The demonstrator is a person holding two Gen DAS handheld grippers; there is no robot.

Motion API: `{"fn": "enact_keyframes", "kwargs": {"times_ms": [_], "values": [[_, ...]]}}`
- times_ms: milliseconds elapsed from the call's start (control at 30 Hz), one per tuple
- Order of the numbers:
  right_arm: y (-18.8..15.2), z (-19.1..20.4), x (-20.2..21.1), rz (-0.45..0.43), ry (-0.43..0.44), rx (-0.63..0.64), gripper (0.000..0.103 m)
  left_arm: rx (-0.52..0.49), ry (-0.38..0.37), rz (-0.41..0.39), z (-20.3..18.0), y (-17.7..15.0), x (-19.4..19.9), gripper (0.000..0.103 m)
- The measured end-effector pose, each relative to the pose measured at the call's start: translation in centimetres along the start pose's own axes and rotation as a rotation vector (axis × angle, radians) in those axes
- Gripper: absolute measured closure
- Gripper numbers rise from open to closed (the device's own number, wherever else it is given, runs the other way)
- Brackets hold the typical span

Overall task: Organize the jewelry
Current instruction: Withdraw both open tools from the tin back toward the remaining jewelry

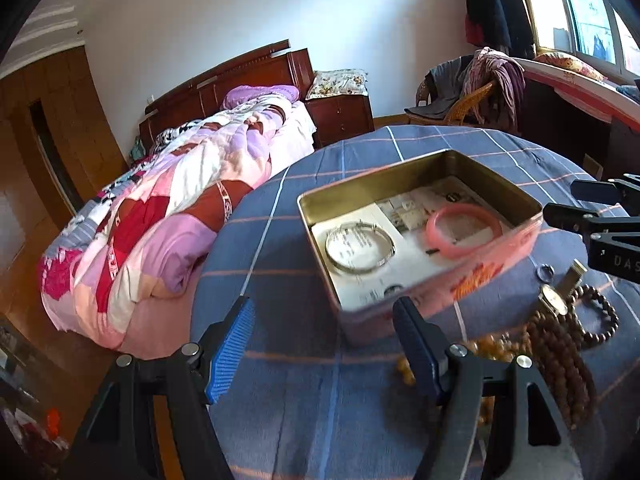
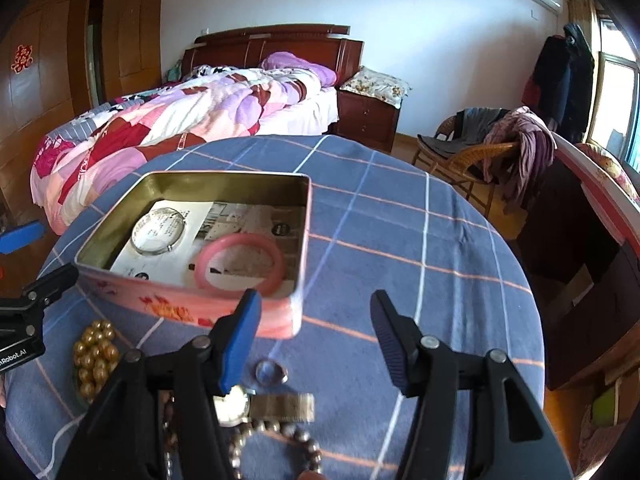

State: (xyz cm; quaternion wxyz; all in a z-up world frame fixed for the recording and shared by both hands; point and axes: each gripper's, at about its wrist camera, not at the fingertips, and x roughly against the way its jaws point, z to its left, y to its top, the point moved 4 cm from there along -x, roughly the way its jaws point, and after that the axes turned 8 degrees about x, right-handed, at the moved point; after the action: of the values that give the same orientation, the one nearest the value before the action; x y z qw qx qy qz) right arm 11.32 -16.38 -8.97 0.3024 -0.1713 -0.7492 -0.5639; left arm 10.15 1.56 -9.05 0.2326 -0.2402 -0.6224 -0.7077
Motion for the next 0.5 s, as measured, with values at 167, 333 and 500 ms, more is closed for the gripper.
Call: {"fn": "enact_keyframes", "kwargs": {"times_ms": [167,333,500], "values": [[-1.0,0.0,1.1,0.002,0.005,0.003,0.043,-0.003,-0.018,0.021,-0.6,-1.4,0.7,0.031],[-2.8,-0.8,2.1,0.013,-0.015,0.001,0.043,-0.016,-0.037,0.031,-1.6,-2.3,1.1,0.031],[-4.7,-2.3,2.2,0.052,-0.028,-0.031,0.043,-0.016,-0.054,0.055,-2.5,-3.4,1.0,0.031]]}}
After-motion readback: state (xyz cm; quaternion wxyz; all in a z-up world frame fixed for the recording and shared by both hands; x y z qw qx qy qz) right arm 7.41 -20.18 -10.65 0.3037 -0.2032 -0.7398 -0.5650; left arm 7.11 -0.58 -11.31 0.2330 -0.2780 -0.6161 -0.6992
